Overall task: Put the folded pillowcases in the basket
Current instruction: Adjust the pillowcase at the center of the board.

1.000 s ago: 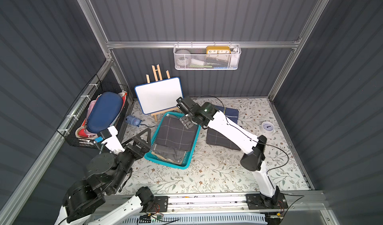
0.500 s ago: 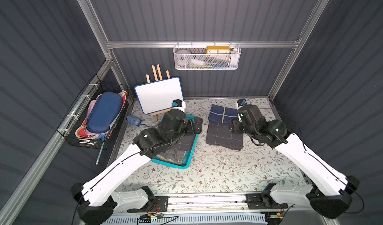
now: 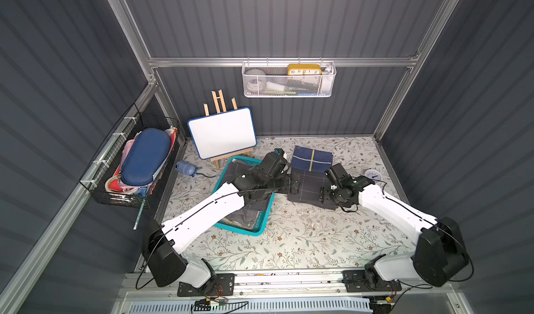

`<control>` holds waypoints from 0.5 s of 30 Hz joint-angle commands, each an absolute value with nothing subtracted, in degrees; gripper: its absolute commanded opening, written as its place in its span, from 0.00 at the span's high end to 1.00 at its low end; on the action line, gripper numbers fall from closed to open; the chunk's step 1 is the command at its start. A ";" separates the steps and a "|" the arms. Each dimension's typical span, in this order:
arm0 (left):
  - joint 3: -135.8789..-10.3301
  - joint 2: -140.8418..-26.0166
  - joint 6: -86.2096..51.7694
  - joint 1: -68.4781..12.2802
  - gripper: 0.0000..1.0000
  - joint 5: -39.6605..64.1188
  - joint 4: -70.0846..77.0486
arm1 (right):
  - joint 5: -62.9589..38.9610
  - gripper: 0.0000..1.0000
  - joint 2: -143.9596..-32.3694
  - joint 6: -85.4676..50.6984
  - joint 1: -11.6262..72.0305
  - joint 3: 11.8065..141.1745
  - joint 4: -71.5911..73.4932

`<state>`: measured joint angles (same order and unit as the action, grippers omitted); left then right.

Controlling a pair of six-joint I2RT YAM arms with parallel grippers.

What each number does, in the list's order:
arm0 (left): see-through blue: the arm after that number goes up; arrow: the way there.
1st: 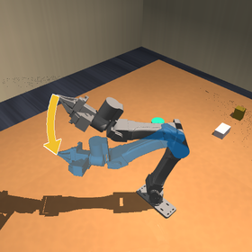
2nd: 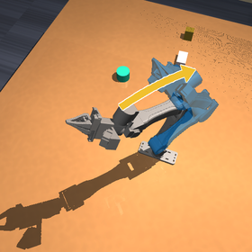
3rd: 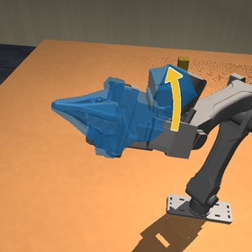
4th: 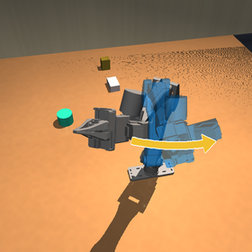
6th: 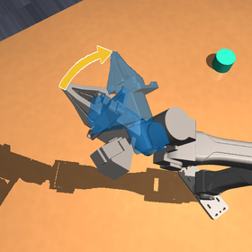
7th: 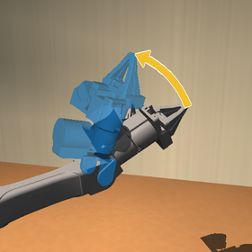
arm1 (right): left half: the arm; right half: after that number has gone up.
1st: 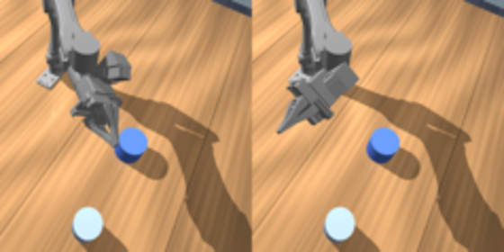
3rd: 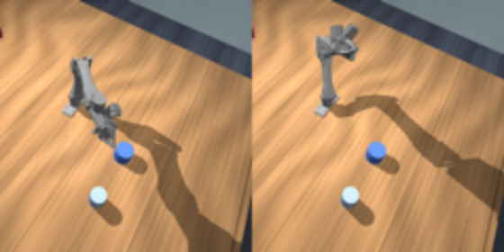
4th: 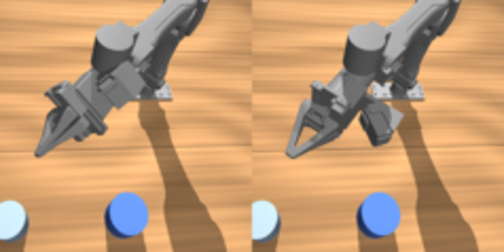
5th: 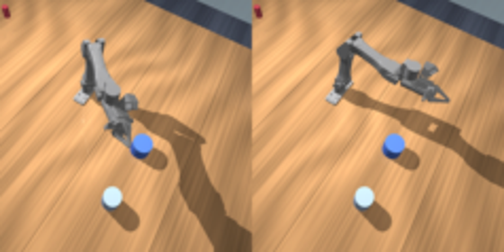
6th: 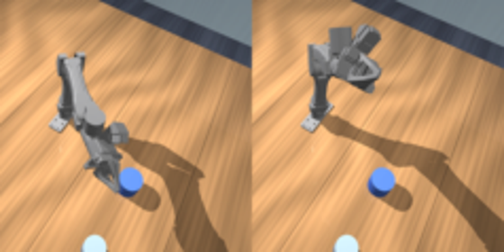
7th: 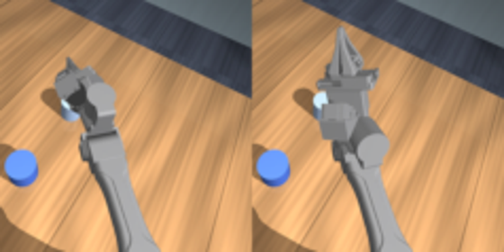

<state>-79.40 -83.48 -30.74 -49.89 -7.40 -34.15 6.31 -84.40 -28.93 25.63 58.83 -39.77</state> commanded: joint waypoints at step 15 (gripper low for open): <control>-70.30 -72.83 -26.92 -46.47 0.00 -13.72 -29.19 | 1.49 0.24 -110.60 -26.72 30.21 74.82 -38.52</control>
<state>-71.09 -73.71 -28.67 -47.13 -12.97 -30.52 1.08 -110.54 -27.33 29.30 76.25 -36.69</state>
